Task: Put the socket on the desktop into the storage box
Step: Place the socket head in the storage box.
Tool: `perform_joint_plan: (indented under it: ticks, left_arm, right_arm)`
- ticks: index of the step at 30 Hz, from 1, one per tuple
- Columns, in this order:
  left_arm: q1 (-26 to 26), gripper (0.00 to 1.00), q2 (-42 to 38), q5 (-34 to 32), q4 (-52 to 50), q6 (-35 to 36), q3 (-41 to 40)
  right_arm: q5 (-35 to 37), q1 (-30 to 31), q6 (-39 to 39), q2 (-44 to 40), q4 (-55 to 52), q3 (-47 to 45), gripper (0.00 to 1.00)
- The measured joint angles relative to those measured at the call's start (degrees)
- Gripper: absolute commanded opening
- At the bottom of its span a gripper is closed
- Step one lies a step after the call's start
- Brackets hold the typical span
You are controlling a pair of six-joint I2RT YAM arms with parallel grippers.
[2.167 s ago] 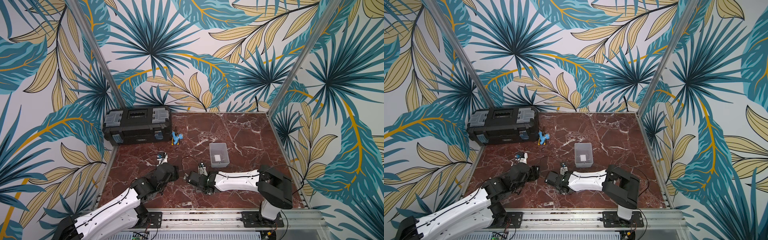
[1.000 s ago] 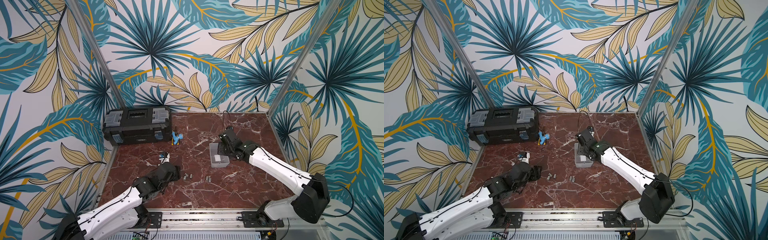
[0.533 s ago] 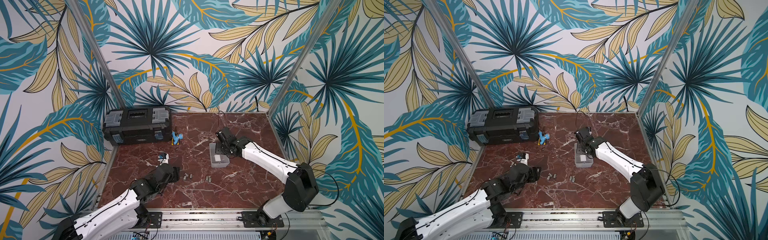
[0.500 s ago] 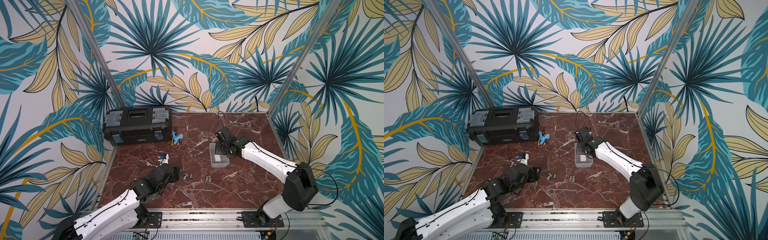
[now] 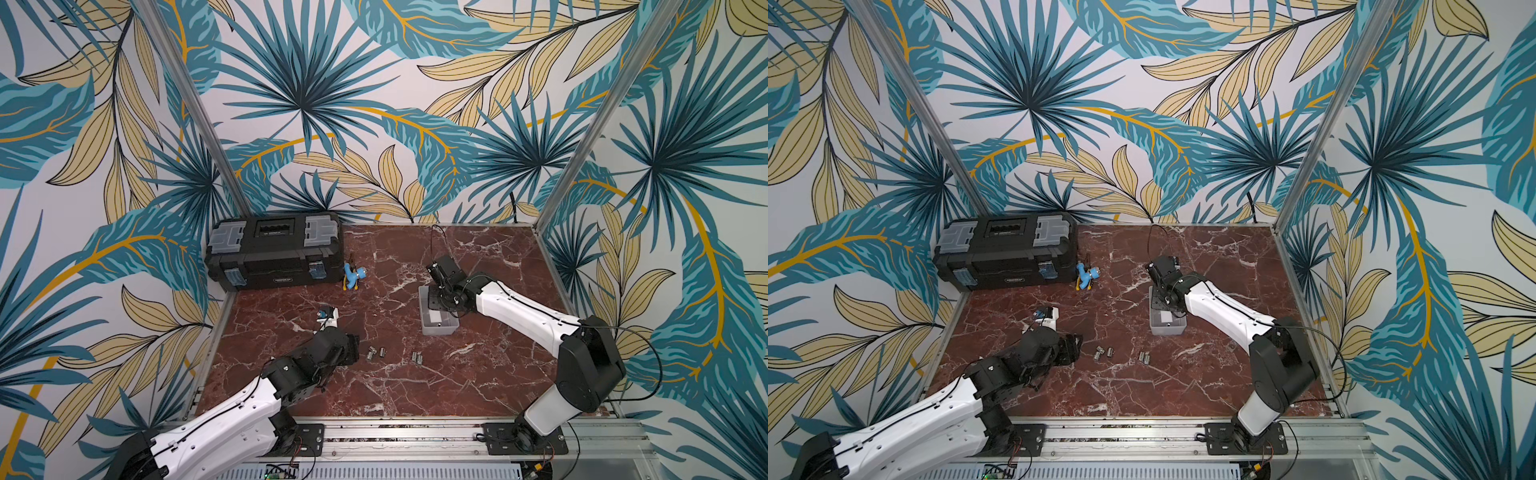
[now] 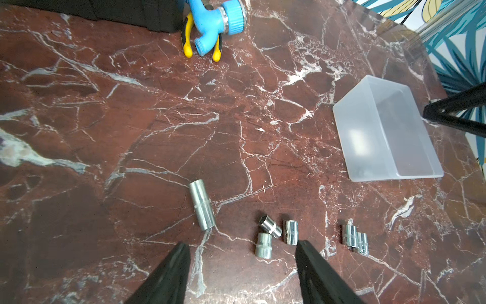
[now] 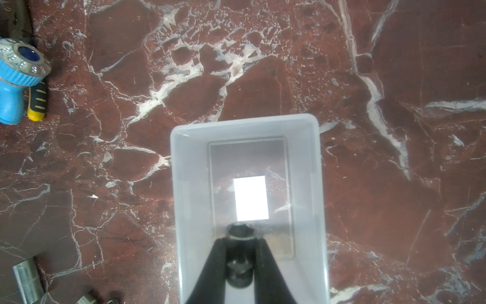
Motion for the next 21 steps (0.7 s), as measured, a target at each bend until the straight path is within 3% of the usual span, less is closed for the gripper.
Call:
perform_joint_plan:
  ticks: [21]
  left_arm:
    - [0.22, 0.69, 5.75, 0.98, 4.28, 2.14, 2.51]
  right_arm:
    - [-0.07, -0.28, 0.22, -4.87, -1.14, 0.31, 0.00]
